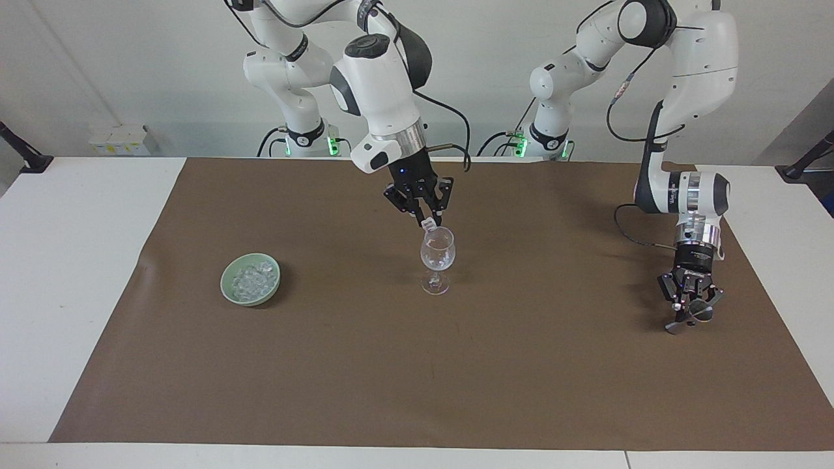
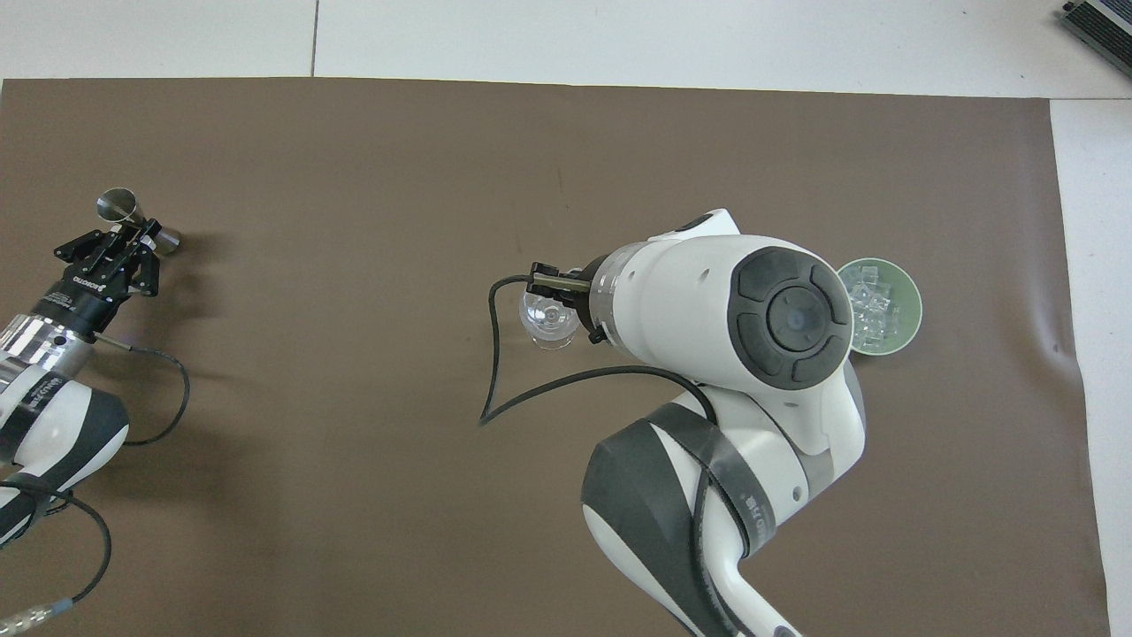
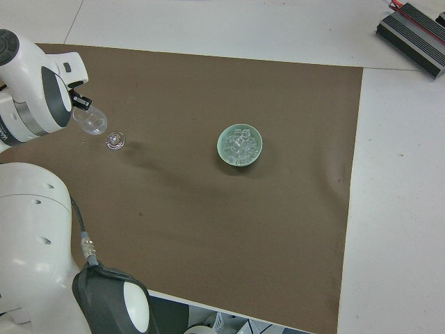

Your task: Pour wine and add ice with both arms

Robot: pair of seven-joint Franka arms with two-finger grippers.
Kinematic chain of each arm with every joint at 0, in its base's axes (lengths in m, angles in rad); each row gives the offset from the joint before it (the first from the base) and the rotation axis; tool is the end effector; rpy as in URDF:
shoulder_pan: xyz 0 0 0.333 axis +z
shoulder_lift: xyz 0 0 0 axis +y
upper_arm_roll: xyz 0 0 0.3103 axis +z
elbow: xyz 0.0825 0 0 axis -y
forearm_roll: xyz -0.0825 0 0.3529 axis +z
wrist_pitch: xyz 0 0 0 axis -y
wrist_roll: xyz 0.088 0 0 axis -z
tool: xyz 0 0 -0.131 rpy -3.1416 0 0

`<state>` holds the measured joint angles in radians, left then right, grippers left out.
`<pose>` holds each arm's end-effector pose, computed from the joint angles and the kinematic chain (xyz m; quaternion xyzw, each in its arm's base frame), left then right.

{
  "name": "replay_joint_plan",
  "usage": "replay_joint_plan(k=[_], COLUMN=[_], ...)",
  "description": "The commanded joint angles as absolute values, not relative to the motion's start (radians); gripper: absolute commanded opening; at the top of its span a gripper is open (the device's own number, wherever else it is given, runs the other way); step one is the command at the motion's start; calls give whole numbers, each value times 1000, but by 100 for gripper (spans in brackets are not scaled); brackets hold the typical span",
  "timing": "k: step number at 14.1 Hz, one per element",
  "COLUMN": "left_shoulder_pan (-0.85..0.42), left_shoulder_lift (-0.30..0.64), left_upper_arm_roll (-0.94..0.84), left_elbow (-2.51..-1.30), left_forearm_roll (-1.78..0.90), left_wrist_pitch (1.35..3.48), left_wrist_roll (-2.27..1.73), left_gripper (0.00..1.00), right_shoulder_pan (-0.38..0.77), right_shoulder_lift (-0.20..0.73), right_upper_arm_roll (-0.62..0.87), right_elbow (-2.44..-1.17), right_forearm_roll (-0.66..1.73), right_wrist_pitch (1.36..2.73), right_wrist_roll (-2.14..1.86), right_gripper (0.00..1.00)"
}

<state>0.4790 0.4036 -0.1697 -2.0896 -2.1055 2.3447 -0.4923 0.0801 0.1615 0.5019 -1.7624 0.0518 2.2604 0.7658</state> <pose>0.5640 0.1532 0.2463 0.1786 0.7836 -0.1070 0.5854 0.5206 0.3260 0.4986 -0.9760 0.1123 -0.1005 0.1572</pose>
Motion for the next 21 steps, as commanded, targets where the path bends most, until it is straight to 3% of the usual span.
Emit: replay_joint_plan(k=[1,6,8,14,18,19,20,21], left_shoulder_pan=[483,483,483,482,483,483,483,483], left_shoulder_lift=[416,416,416,416,416,416,416,416], left_upper_arm_roll=[-173,-173,-173,-173,-173,-173,-173,-173], left_elbow=[-2075,-2075,-2075,-2074,-2074,-2074,-2074,-2074], left_forearm_roll=[-2091,-2092,-2092,-2094,-2094,-2092,-2092,-2092], left_wrist_pitch=[2339,2342,2342,2348,2349,2349,2349,2349], left_wrist_roll=[-499,-499,-499,-499,-499,-499,-499,-499], left_gripper=[8,14,16,25,31,34,36,38], right_shoulder_pan=[93,98,100,103,101,101,101,100], right_shoulder_lift=[193,213,216,216,216,218,219,219], right_upper_arm_roll=[512,514,512,514,525,525,525,523], right_elbow=[-1781,-1779,-1781,-1787,-1783,-1776,-1769,-1763], right_forearm_roll=[14,-9,-9,-9,-9,-9,-11,-30], right_wrist_pitch=[2327,2345,2347,2345,2350,2350,2350,2347], right_wrist_roll=[790,799,798,813,827,831,831,831], right_gripper=[0,0,6,45,63,73,92,100])
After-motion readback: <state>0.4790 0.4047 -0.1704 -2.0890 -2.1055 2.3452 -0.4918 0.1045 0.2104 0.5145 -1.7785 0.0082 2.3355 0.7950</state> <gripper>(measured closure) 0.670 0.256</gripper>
